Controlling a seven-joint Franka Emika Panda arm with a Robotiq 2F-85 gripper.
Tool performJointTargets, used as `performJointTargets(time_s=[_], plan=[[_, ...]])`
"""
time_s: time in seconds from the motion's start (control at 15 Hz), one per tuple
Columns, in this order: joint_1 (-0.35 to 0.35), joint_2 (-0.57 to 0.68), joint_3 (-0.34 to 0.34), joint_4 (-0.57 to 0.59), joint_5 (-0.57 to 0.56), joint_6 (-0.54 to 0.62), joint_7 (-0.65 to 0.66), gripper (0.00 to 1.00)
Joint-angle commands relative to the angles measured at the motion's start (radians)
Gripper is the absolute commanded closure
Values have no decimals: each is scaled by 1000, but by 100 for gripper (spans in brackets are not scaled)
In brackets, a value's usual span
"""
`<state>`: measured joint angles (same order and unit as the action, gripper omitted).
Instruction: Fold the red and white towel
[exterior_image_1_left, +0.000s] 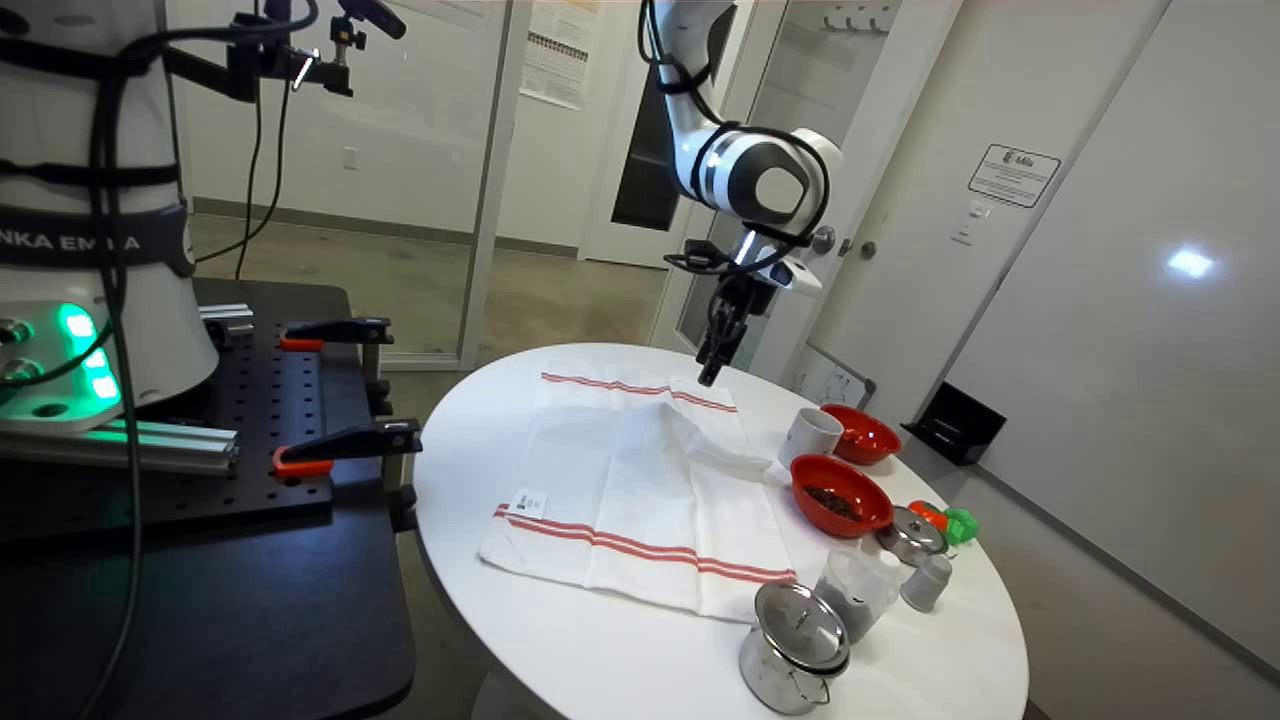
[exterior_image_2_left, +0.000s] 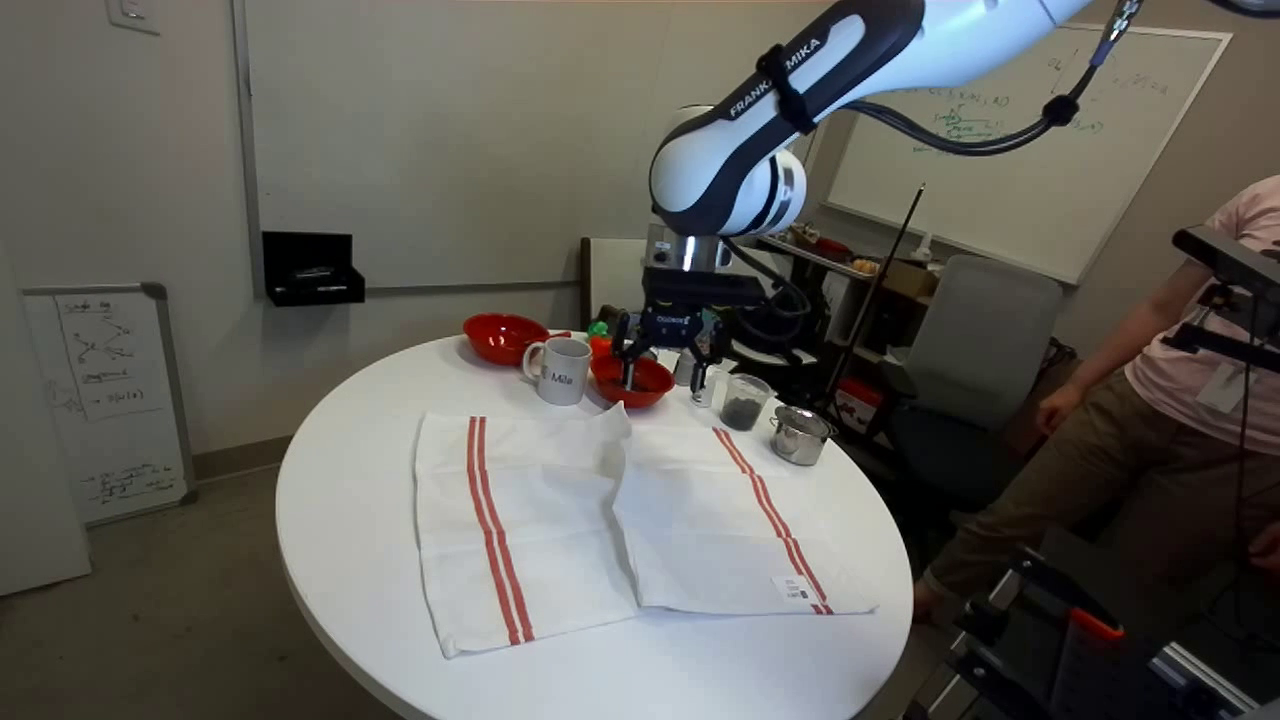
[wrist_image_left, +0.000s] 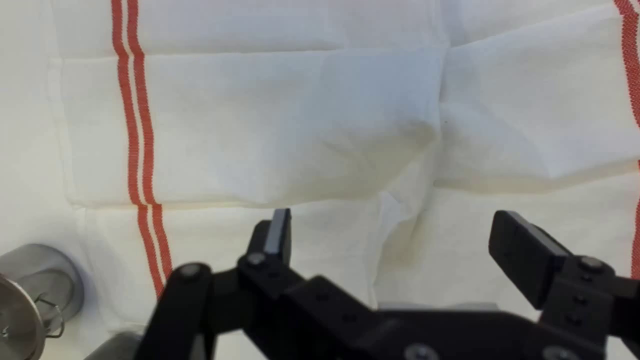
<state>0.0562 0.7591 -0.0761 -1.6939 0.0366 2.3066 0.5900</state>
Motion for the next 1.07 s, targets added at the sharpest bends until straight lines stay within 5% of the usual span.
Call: performJointTargets(time_s=[0.0, 0.8, 0.87, 1.0], plan=[[-1, 112, 14, 129, 45, -44, -34, 0], [15, 330, 25, 339, 41, -168, -74, 0], [13, 336, 25, 343, 41, -174, -77, 25], [10, 345, 23, 352, 42, -184, -79, 33]])
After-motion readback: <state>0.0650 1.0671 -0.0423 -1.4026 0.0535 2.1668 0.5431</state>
